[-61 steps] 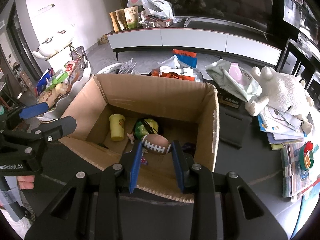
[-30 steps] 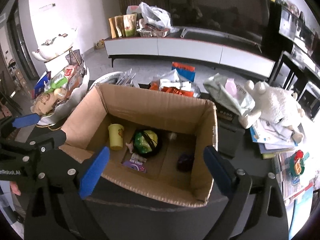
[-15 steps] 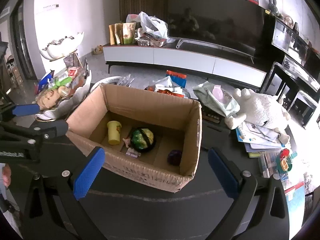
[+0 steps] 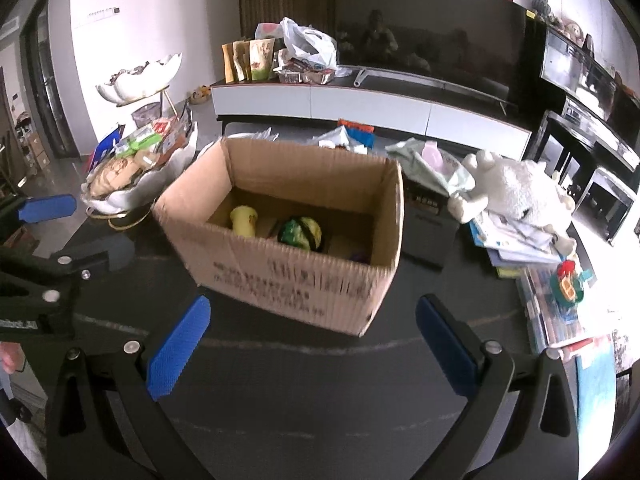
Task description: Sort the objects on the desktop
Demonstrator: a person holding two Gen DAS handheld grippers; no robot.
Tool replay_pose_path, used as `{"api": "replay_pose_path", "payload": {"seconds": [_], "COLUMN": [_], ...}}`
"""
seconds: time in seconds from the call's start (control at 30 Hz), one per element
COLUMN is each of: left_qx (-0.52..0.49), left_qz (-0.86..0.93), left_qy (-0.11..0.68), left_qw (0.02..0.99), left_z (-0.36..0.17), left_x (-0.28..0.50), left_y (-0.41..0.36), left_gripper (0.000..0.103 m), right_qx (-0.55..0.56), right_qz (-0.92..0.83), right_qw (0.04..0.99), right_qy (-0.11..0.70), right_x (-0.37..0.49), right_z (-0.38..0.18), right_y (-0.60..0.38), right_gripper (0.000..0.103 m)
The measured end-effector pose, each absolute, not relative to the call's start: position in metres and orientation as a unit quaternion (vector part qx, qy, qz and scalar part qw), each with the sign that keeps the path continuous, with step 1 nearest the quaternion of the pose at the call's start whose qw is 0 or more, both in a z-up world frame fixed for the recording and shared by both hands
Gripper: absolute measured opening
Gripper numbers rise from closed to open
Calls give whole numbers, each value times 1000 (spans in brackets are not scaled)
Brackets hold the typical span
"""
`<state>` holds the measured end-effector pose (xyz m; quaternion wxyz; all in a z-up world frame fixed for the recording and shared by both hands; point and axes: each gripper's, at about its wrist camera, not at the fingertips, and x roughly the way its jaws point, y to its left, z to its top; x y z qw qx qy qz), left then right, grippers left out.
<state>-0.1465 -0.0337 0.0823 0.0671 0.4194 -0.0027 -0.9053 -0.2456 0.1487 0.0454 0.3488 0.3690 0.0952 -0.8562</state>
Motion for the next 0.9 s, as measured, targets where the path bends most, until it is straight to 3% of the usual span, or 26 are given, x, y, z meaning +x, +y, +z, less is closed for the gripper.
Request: {"api": "replay_pose_path", "payload": {"seconds": [0.47, 0.9], "left_qx": [422, 435], "left_qz": [-904, -895], "left_qy": [63, 86], "left_qw": [21, 45], "left_z": [68, 50], "left_x": [-85, -40], "left_y": [-20, -14], "left_gripper": [102, 102], "right_qx": [382, 394], "right_qz": [-853, -851], "right_qw": [350, 344], "right_qy": [57, 49], "right_x": [-185, -145], "right_z": [30, 16], "right_y": [192, 215], "right_gripper": [102, 102]}}
